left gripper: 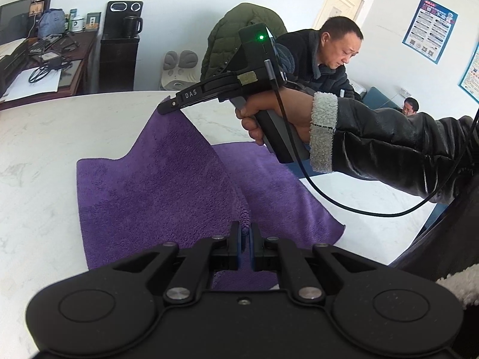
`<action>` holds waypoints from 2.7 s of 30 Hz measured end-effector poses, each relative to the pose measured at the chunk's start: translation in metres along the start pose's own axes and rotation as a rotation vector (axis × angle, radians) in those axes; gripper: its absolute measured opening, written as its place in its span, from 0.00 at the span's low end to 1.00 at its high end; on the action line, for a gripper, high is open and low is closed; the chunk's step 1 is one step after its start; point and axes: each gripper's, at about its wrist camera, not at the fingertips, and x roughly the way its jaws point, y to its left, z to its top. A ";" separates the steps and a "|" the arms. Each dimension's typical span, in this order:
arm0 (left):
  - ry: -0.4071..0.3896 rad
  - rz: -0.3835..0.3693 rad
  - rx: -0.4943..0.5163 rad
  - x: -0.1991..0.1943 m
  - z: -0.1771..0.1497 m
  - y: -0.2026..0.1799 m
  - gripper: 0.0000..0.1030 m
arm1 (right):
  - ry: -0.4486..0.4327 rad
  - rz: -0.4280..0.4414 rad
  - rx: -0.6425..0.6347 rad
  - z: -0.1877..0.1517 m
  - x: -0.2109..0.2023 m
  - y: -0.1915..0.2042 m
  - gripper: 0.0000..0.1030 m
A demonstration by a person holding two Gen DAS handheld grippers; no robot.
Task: Fold towel
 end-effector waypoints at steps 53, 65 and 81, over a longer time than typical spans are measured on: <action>0.302 -0.366 0.192 0.197 0.050 -0.084 0.05 | 0.060 -0.117 0.122 -0.087 -0.078 -0.166 0.02; 0.419 -0.382 0.283 0.247 0.041 -0.095 0.07 | 0.100 -0.138 0.145 -0.111 -0.068 -0.177 0.03; 0.403 -0.280 0.436 0.227 0.026 -0.126 0.31 | -0.059 -0.277 0.204 -0.129 -0.129 -0.167 0.44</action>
